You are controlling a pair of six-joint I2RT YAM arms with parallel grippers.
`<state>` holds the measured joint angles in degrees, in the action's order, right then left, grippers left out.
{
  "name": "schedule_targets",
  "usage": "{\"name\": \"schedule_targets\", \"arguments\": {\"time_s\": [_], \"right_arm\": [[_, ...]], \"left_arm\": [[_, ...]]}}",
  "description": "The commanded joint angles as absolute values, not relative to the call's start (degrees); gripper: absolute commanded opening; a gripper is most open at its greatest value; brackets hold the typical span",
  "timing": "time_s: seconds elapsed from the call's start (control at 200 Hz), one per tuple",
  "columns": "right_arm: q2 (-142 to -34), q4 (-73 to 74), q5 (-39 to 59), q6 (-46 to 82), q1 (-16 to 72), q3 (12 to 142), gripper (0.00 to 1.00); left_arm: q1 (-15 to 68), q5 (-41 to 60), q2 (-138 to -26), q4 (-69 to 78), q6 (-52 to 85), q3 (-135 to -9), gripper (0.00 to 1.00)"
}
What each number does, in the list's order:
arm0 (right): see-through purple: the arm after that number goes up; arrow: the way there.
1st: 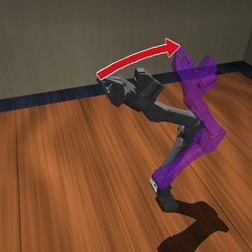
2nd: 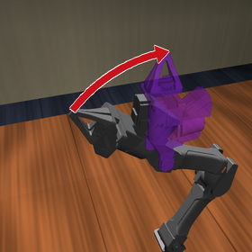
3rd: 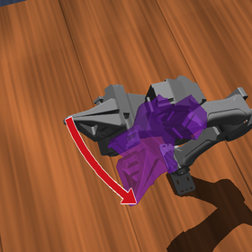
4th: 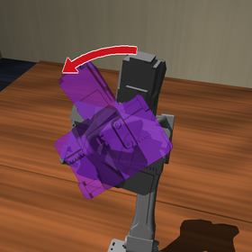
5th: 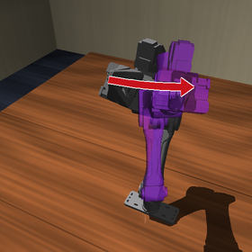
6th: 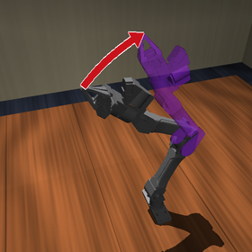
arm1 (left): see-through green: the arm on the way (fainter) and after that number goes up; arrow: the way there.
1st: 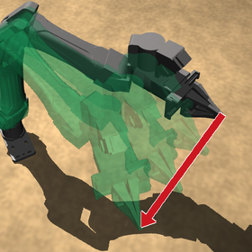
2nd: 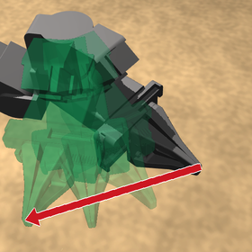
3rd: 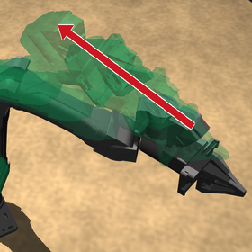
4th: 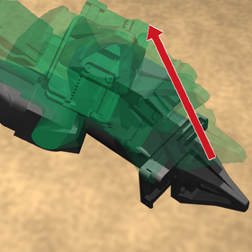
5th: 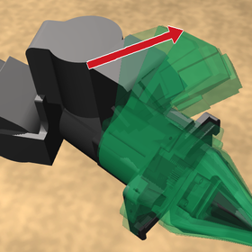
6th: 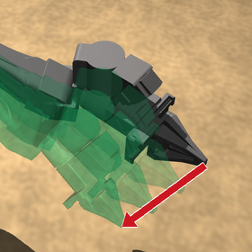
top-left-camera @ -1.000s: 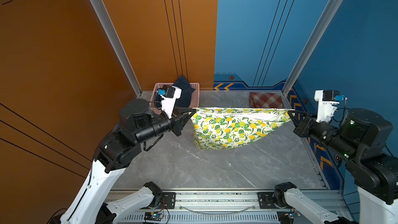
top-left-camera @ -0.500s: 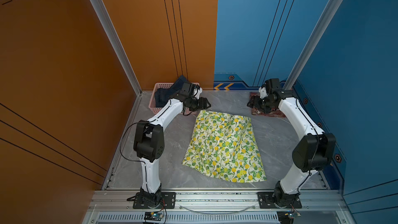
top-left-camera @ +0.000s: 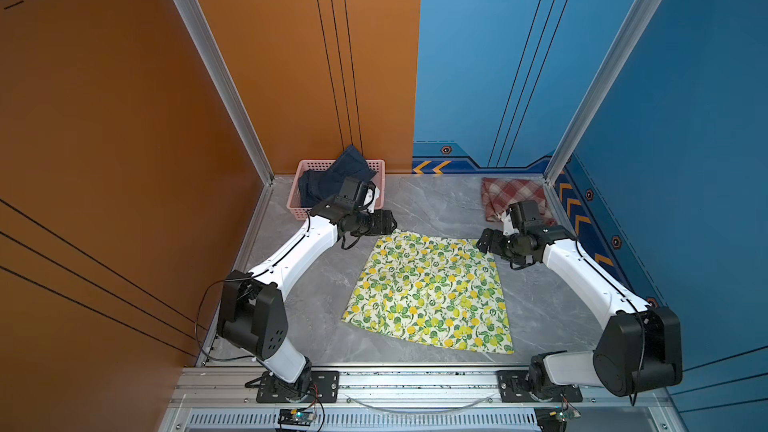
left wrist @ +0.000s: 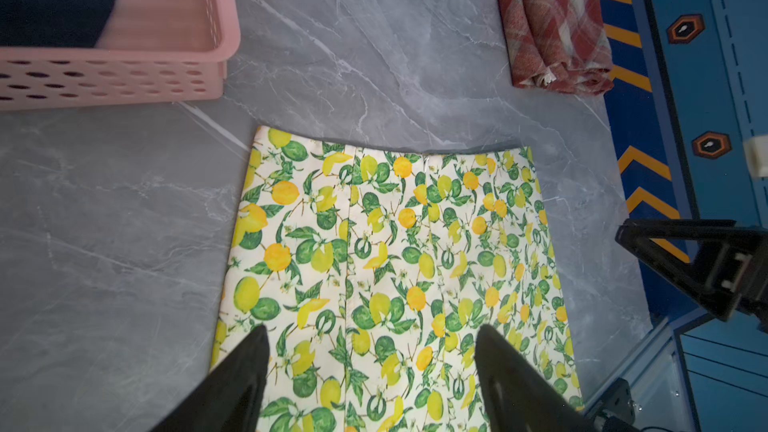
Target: Fold and stack the skirts
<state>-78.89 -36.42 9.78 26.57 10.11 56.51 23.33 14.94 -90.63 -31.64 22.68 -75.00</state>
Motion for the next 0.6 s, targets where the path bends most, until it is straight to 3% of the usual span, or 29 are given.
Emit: {"name": "schedule_targets", "arguments": {"time_s": [0.0, 0.19, 0.416, 0.541, 0.596], "right_arm": [[-78.0, -34.1, 5.6, 29.2, 10.5, 52.3, 0.89], [-79.7, -32.9, 5.6, 30.1, 10.2, 47.0, 0.86], [-81.2, -31.7, 3.1, 31.1, 10.1, 42.4, 0.74], [-81.5, -29.9, 3.7, 32.1, 10.4, 40.7, 0.62], [-81.7, -29.2, 4.3, 32.2, 10.5, 40.0, 0.51]], "left_arm": [[23.8, 10.1, -91.3, -35.6, 20.8, -69.8, 0.79], [25.2, 7.2, -90.9, -37.3, 21.5, -65.1, 0.79], [27.8, 3.6, -93.1, -38.9, 20.5, -63.3, 0.79], [28.1, 2.5, -94.2, -39.2, 20.3, -63.4, 0.79], [27.9, 2.1, -94.5, -39.2, 20.3, -63.3, 0.8]]}}
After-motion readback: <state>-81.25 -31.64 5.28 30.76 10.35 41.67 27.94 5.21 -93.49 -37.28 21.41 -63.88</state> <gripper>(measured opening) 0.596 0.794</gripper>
